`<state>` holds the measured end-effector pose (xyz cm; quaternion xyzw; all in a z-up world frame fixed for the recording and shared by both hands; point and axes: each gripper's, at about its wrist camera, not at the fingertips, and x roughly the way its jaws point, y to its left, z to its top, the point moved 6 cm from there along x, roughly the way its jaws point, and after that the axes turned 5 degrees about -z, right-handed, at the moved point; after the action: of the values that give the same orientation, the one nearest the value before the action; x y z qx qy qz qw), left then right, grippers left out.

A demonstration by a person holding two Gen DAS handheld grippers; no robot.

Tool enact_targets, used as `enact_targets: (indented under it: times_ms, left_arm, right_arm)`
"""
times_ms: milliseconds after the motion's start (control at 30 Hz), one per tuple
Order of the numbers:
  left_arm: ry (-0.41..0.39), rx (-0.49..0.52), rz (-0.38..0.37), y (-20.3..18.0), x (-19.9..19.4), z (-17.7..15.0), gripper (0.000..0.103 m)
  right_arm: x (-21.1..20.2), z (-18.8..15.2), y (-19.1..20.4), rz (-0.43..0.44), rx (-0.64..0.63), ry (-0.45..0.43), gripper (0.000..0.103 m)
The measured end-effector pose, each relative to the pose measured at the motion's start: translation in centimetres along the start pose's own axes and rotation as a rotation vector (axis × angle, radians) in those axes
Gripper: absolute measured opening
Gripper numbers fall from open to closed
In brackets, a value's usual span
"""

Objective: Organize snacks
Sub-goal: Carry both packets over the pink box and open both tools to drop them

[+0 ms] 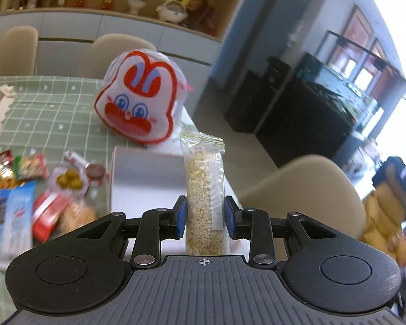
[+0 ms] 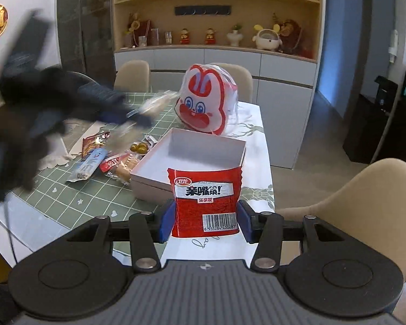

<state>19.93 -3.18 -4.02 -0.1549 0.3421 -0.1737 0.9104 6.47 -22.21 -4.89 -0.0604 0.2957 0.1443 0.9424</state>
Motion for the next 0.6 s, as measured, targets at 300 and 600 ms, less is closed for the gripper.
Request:
enact_targets:
  times_ms: [300, 600]
  left_arm:
    - [0.168, -0.074, 0.099, 4.7, 14.0, -2.8, 0.034]
    - [0.078, -0.077, 0.035, 5.1, 2.8, -5.0, 0.034]
  right_arm:
    - [2.4, -1.4, -0.2, 0.0, 0.057, 0.033, 0.049]
    - [7.1, 1.2, 0.2, 0.034, 0.032, 0.043, 0.049]
